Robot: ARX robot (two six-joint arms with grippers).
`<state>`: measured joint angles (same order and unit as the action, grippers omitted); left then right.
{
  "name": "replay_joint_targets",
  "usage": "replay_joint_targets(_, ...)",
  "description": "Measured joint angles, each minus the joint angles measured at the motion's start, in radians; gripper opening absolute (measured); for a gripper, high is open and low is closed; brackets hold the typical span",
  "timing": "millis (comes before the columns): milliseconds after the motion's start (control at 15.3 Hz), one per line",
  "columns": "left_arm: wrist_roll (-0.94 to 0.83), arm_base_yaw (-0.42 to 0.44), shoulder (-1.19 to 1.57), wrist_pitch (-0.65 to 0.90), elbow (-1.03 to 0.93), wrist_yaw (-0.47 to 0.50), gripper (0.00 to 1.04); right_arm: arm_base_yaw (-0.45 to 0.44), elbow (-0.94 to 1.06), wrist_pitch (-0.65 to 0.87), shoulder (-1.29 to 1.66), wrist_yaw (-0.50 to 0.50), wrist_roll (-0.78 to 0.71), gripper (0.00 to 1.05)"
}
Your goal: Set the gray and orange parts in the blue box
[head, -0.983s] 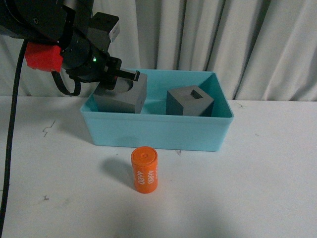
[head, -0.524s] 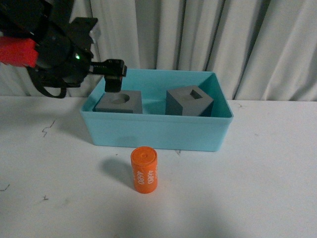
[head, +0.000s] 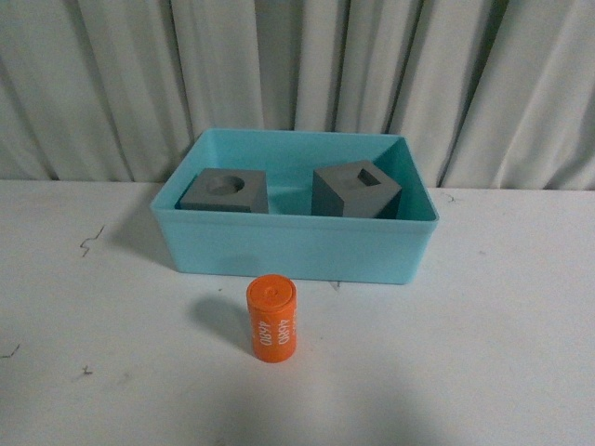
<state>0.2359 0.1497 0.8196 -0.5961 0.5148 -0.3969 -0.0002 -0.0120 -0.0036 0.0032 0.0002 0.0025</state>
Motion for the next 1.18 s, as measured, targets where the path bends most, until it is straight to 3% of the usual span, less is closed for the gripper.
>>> replay_joint_targets(131, -0.057, 0.232, -0.246, -0.212, -0.100, -0.075, 0.98, 0.000, 0.000, 0.000, 0.000, 0.000, 0.000, 0.98)
replay_joint_targets(197, -0.064, 0.322, -0.271, -0.196, -0.093, -0.112, 0.98, 0.000, 0.000, 0.000, 0.000, 0.000, 0.000, 0.98)
replay_joint_targets(262, -0.071, 0.339, -0.272, -0.176, -0.083, -0.125, 0.98, 0.000, 0.000, 0.000, 0.000, 0.000, 0.000, 0.98)
replay_joint_targets(328, -0.115, 0.298, -0.385, 0.147, -0.200, -0.065, 0.89, 0.000, 0.000, 0.000, 0.000, -0.001, 0.000, 0.98)
replay_joint_targets(459, -0.191, 0.192, -0.669, 0.492, -0.401, 0.044, 0.67, 0.000, 0.000, -0.001, 0.000, 0.000, 0.000, 0.98)
replay_joint_targets(524, -0.205, 0.154, -0.690, 0.589, -0.410, 0.085, 0.57, 0.000, 0.000, 0.000, 0.000, 0.000, 0.000, 0.98)
replay_joint_targets(786, -0.218, 0.011, -0.746, 0.595, -0.452, 0.232, 0.08, 0.000, 0.000, 0.000, 0.000, 0.000, 0.000, 0.98)
replay_joint_targets(917, -0.222, -0.157, -0.774, 0.590, -0.457, 0.375, 0.02, 0.000, 0.000, 0.000, 0.000, 0.000, 0.000, 0.98)
replay_joint_targets(1180, -0.222, -0.150, -0.810, 0.588, -0.504, 0.397, 0.02, 0.000, 0.000, 0.000, 0.000, 0.000, 0.000, 0.98)
